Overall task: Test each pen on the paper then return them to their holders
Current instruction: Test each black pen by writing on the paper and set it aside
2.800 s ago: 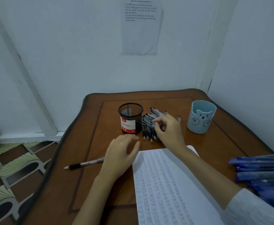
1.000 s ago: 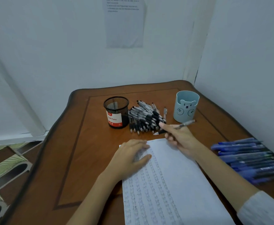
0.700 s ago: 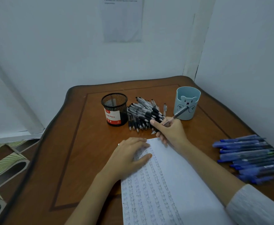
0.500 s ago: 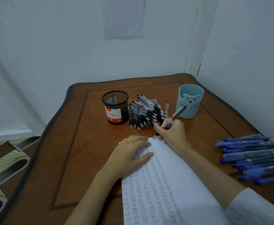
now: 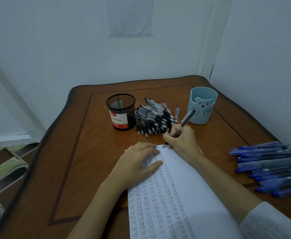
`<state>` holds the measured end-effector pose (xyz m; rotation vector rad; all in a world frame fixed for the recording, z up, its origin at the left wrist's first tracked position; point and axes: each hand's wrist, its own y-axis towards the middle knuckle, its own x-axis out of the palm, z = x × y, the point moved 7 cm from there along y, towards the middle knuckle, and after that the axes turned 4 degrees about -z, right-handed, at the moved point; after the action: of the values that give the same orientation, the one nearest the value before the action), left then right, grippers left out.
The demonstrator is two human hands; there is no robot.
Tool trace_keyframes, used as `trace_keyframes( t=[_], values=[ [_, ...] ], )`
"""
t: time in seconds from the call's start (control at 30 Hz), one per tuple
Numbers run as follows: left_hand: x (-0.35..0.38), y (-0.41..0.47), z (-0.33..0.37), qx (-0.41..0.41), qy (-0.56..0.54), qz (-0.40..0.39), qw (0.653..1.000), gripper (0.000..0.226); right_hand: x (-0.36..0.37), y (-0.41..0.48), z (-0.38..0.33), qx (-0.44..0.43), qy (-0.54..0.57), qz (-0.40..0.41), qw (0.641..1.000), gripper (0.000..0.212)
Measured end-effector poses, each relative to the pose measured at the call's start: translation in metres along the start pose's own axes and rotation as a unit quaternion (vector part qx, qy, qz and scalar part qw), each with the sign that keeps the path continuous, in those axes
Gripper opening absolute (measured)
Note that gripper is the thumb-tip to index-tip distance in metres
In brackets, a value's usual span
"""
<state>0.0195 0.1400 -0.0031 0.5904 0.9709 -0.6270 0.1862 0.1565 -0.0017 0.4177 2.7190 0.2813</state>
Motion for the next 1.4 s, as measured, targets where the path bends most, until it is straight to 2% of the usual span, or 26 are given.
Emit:
trace_keyframes(
  t=[0.37,0.93,1.4],
  values=[
    [0.0014,0.0000,-0.0006,0.000,0.005,-0.005,1.000,0.045,-0.0015,0.0002,-0.0010,0.005,0.011,0.001,1.000,0.040],
    [0.0010,0.0000,0.0011,-0.007,0.004,-0.014,1.000,0.043,-0.0033,0.0007,0.0003,0.003,0.029,0.001,1.000,0.036],
    [0.0012,0.0000,0.0005,-0.006,0.005,-0.014,1.000,0.044,-0.0028,-0.0006,-0.0011,-0.013,0.029,0.015,0.999,0.042]
  ],
)
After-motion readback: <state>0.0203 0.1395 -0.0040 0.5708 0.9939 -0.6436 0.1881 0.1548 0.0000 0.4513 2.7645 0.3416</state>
